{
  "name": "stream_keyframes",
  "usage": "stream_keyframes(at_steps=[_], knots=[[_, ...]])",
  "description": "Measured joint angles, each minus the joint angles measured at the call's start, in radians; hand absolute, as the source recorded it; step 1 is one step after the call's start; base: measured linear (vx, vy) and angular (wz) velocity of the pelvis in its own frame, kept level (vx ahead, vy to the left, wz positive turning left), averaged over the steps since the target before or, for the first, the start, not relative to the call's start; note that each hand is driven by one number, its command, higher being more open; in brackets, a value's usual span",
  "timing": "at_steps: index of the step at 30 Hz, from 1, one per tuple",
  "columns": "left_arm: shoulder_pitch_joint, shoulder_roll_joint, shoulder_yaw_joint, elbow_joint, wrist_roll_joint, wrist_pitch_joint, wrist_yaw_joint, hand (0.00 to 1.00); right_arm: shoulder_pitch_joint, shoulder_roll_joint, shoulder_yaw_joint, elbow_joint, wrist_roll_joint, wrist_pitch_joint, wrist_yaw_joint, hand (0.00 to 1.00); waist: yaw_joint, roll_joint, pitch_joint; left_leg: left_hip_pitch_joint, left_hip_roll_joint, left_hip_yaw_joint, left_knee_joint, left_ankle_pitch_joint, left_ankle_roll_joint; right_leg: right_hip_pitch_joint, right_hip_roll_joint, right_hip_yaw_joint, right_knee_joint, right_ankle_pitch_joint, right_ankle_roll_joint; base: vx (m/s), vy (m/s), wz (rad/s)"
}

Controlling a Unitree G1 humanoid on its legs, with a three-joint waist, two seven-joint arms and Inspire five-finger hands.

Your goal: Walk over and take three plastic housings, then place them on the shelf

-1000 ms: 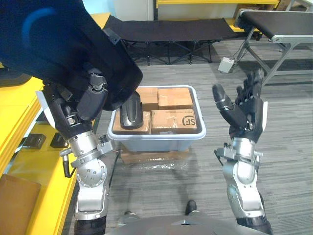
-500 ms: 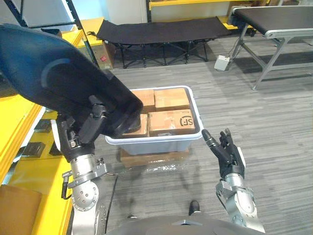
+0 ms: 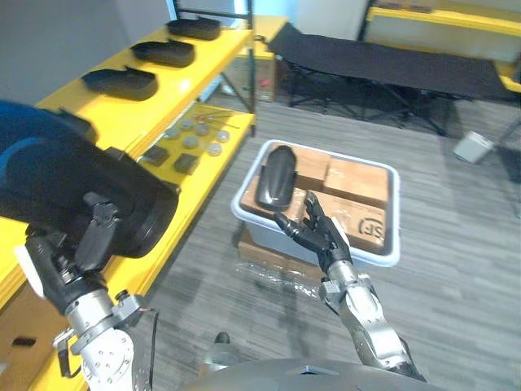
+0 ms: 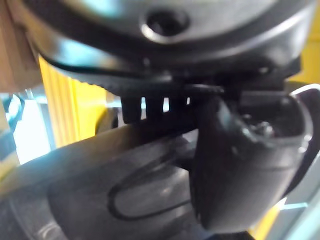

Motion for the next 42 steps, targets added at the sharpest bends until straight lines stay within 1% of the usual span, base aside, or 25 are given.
stream_keyframes(at_steps=[4,5,6,7,8,9,13,14,17,18,19,20,21,24,29,31,32,33,35,37,38,39,40,41,42], knots=[[0.054,-0.037,0.031,-0.005,-0.072,-0.016,-0.046,0.00,-0.038,0.013,-0.006,0.004,-0.001,-0.019,-0.048,1.00,0.030,-0.003,0.004,-0.043,-0.018,-0.072,-0.003,0.025,0.010,0.040,-0.005,-0.106,0.001,-0.016,0.009,-0.01,-0.020,0.82],[0.051,-0.041,0.028,-0.006,-0.103,-0.019,-0.101,0.00,-0.036,0.018,-0.025,0.004,-0.002,-0.025,-0.071,1.00,0.012,-0.005,0.008,-0.066,-0.027,-0.065,0.000,0.033,0.041,0.067,-0.011,-0.168,0.002,-0.022,0.015,0.00,-0.014,1.32],[0.045,-0.039,0.019,-0.008,-0.119,-0.023,-0.149,0.00,-0.033,0.020,-0.045,0.004,-0.003,-0.025,-0.088,1.00,-0.008,-0.006,0.019,-0.075,-0.014,0.000,0.002,0.044,0.077,0.097,-0.015,-0.217,0.008,-0.032,0.024,0.00,0.000,1.61],[0.042,-0.039,0.009,-0.009,-0.119,-0.027,-0.178,0.00,-0.029,0.018,-0.061,0.004,-0.003,-0.025,-0.098,1.00,-0.020,-0.003,0.023,-0.077,-0.001,0.049,0.008,0.059,0.081,0.110,-0.021,-0.248,0.025,-0.043,0.032,0.01,0.072,1.43],[0.042,-0.040,-0.017,-0.010,-0.119,-0.036,-0.226,0.00,-0.022,0.002,-0.092,0.007,-0.002,-0.025,-0.109,1.00,-0.013,0.007,0.030,-0.075,0.001,0.067,0.005,0.093,0.042,0.115,-0.038,-0.269,0.063,-0.063,0.041,0.00,0.145,0.85],[0.050,-0.040,-0.023,-0.018,-0.119,-0.043,-0.250,0.00,-0.022,-0.003,-0.106,0.012,-0.002,-0.025,-0.105,1.00,0.003,0.006,0.032,-0.069,-0.010,0.068,-0.006,0.101,0.036,0.111,-0.055,-0.264,0.080,-0.071,0.045,-0.01,0.160,0.43],[0.047,-0.031,-0.011,-0.054,-0.118,-0.050,-0.276,0.00,-0.022,0.006,-0.107,0.011,0.000,-0.032,-0.067,1.00,0.006,-0.005,0.044,-0.063,-0.025,0.093,-0.010,0.091,0.046,0.092,-0.087,-0.232,0.113,-0.092,0.048,-0.01,0.080,-0.15],[0.041,-0.024,-0.021,-0.058,-0.115,-0.050,-0.294,0.00,-0.022,0.005,-0.108,0.011,-0.001,-0.036,-0.058,1.00,-0.001,-0.004,0.053,-0.062,-0.030,0.092,-0.012,0.091,0.046,0.086,-0.100,-0.224,0.140,-0.107,0.049,-0.02,0.030,0.15],[0.006,0.019,-0.052,-0.056,-0.118,-0.048,-0.358,0.00,0.006,0.010,-0.118,-0.009,-0.001,-0.059,-0.059,1.00,-0.044,-0.005,0.066,-0.076,-0.056,0.021,-0.014,0.104,0.065,0.053,-0.100,-0.083,0.239,-0.201,0.043,-0.05,-0.011,0.72],[-0.022,0.045,-0.072,-0.056,-0.117,-0.048,-0.396,0.00,0.037,0.010,-0.139,-0.030,0.000,-0.072,-0.058,1.00,-0.064,-0.007,0.067,-0.079,-0.080,-0.031,-0.026,0.123,0.064,0.049,-0.100,0.007,0.282,-0.252,0.042,-0.04,-0.072,1.03],[-0.031,0.053,-0.077,-0.056,-0.117,-0.048,-0.409,0.00,0.045,0.009,-0.148,-0.037,0.001,-0.073,-0.055,1.00,-0.069,-0.005,0.069,-0.078,-0.086,-0.047,-0.032,0.132,0.060,0.045,-0.101,0.023,0.296,-0.264,0.052,-0.04,-0.087,0.96],[-0.039,0.057,-0.077,-0.056,-0.117,-0.050,-0.422,0.00,0.044,0.008,-0.163,-0.039,0.009,-0.074,-0.037,1.00,-0.070,0.000,0.072,-0.078,-0.087,-0.061,-0.040,0.142,0.053,0.040,-0.102,0.024,0.318,-0.284,0.054,-0.07,-0.122,0.40],[-0.042,0.057,-0.076,-0.056,-0.116,-0.050,-0.424,0.00,0.038,-0.002,-0.183,-0.045,0.009,-0.081,-0.004,1.00,-0.064,0.019,0.085,-0.081,-0.075,-0.068,-0.036,0.154,0.041,0.032,-0.096,0.021,0.344,-0.298,0.050,-0.06,-0.110,0.24],[-0.022,0.057,-0.077,-0.056,-0.115,-0.050,-0.420,0.00,0.036,-0.022,-0.204,-0.057,0.008,-0.100,0.068,1.00,-0.068,0.045,0.099,-0.097,-0.065,-0.085,-0.033,0.171,0.032,0.015,-0.092,0.006,0.390,-0.326,0.038,-0.07,-0.094,0.23],[-0.025,0.079,-0.090,-0.026,-0.098,-0.050,-0.410,0.00,0.046,-0.042,-0.222,-0.067,0.020,-0.114,0.161,1.00,-0.097,0.043,0.144,-0.109,-0.065,0.027,-0.020,0.219,0.080,0.060,-0.103,-0.102,0.460,-0.391,0.026,-0.08,-0.026,0.60],[-0.019,0.081,-0.089,-0.017,-0.093,-0.050,-0.400,0.00,0.058,-0.041,-0.227,-0.097,0.058,-0.130,0.172,1.00,-0.095,0.042,0.163,-0.118,-0.067,0.076,0.002,0.220,0.090,0.082,-0.117,-0.138,0.482,-0.419,0.022,-0.07,0.019,0.70],[-0.015,0.081,-0.085,-0.003,-0.092,-0.050,-0.393,0.00,0.059,-0.038,-0.227,-0.097,0.085,-0.148,0.185,1.00,-0.089,0.041,0.166,-0.122,-0.073,0.084,0.010,0.206,0.113,0.095,-0.122,-0.159,0.483,-0.432,0.036,-0.04,0.030,0.43],[-0.006,0.081,-0.083,0.008,-0.092,-0.050,-0.385,0.00,0.059,-0.036,-0.228,-0.099,0.112,-0.158,0.208,1.00,-0.073,0.040,0.165,-0.135,-0.080,0.086,0.027,0.192,0.122,0.097,-0.127,-0.165,0.483,-0.435,0.041,-0.02,0.029,0.30],[0.005,0.081,-0.065,0.009,-0.090,-0.050,-0.384,0.00,0.054,-0.025,-0.227,-0.100,0.138,-0.160,0.235,1.00,-0.050,0.036,0.165,-0.163,-0.086,0.095,0.065,0.171,0.113,0.097,-0.132,-0.164,0.474,-0.439,0.053,0.03,0.049,0.19],[0.001,0.081,-0.024,0.009,-0.070,-0.051,-0.387,0.00,0.049,-0.005,-0.223,-0.100,0.160,-0.160,0.236,1.00,-0.036,0.016,0.162,-0.195,-0.102,0.097,0.110,0.139,0.113,0.099,-0.137,-0.166,0.457,-0.438,0.070,0.10,0.071,0.25],[0.000,0.082,0.005,0.009,-0.070,-0.051,-0.394,0.00,0.045,0.018,-0.222,-0.100,0.163,-0.161,0.234,1.00,-0.023,-0.004,0.160,-0.206,-0.121,0.102,0.140,0.111,0.116,0.119,-0.147,-0.174,0.435,-0.428,0.090,0.20,0.092,0.24],[-0.002,0.081,0.024,0.009,-0.064,-0.051,-0.396,0.00,0.045,0.033,-0.222,-0.098,0.157,-0.161,0.219,1.00,-0.017,-0.027,0.153,-0.206,-0.146,0.108,0.164,0.072,0.118,0.147,-0.158,-0.180,0.426,-0.390,0.116,0.21,0.074,0.31],[-0.006,0.080,0.026,0.010,-0.063,-0.051,-0.395,0.00,0.043,0.032,-0.223,-0.098,0.157,-0.162,0.212,1.00,-0.017,-0.031,0.149,-0.208,-0.151,0.100,0.180,0.059,0.124,0.145,-0.171,-0.161,0.458,-0.372,0.117,0.31,0.165,0.49],[-0.024,0.082,0.026,0.011,-0.060,-0.051,-0.398,0.00,0.037,0.028,-0.232,-0.098,0.156,-0.165,0.198,1.00,-0.019,-0.031,0.145,-0.207,-0.166,0.081,0.211,0.042,0.128,0.108,-0.207,-0.099,0.570,-0.329,0.097,0.29,0.195,0.57],[-0.050,0.086,0.035,0.010,-0.055,-0.054,-0.399,0.00,0.031,0.028,-0.244,-0.098,0.156,-0.170,0.194,1.00,-0.017,-0.034,0.139,-0.197,-0.177,0.071,0.208,0.021,0.139,0.043,-0.241,-0.020,0.700,-0.261,0.052,0.28,0.219,0.55]])
